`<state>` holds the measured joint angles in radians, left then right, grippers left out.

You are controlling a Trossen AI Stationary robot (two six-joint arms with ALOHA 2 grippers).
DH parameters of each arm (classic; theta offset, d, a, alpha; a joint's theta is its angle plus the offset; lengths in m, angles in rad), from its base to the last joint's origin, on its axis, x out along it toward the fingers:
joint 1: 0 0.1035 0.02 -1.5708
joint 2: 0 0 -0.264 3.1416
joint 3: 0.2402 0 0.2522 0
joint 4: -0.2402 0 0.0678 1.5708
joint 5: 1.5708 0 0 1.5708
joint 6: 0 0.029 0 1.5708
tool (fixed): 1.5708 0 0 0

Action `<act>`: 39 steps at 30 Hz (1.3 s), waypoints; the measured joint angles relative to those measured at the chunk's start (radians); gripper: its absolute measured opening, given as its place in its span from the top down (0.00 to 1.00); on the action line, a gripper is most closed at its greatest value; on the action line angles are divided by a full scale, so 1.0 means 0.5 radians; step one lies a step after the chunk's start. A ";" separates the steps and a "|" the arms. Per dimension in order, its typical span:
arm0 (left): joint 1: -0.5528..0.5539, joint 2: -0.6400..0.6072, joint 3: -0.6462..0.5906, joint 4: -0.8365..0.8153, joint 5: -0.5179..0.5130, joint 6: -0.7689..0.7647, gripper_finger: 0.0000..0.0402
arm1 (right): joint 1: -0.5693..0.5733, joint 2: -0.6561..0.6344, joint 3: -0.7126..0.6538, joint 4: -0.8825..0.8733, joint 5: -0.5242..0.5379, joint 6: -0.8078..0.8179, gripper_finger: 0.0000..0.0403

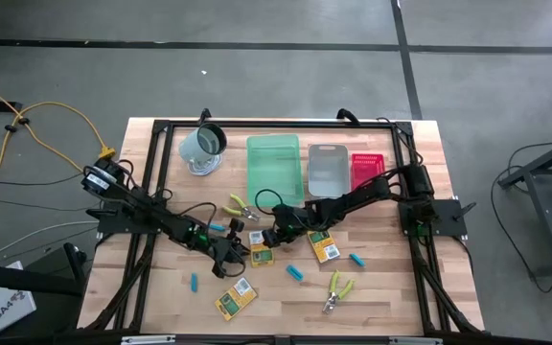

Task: Pick & Place School Supplies
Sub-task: Put the top left yellow crayon box into the green bin

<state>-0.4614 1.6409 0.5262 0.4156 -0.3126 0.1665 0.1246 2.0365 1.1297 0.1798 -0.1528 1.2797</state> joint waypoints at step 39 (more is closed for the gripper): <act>0.003 -0.016 0.006 0.021 -0.016 -0.084 0.91 | 0.104 0.000 0.003 0.038 -0.040 0.130 0.52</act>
<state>-0.4599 1.6329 0.5293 0.4263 -0.3206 0.1245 0.1764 2.0365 1.1313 0.1990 -0.1726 1.3445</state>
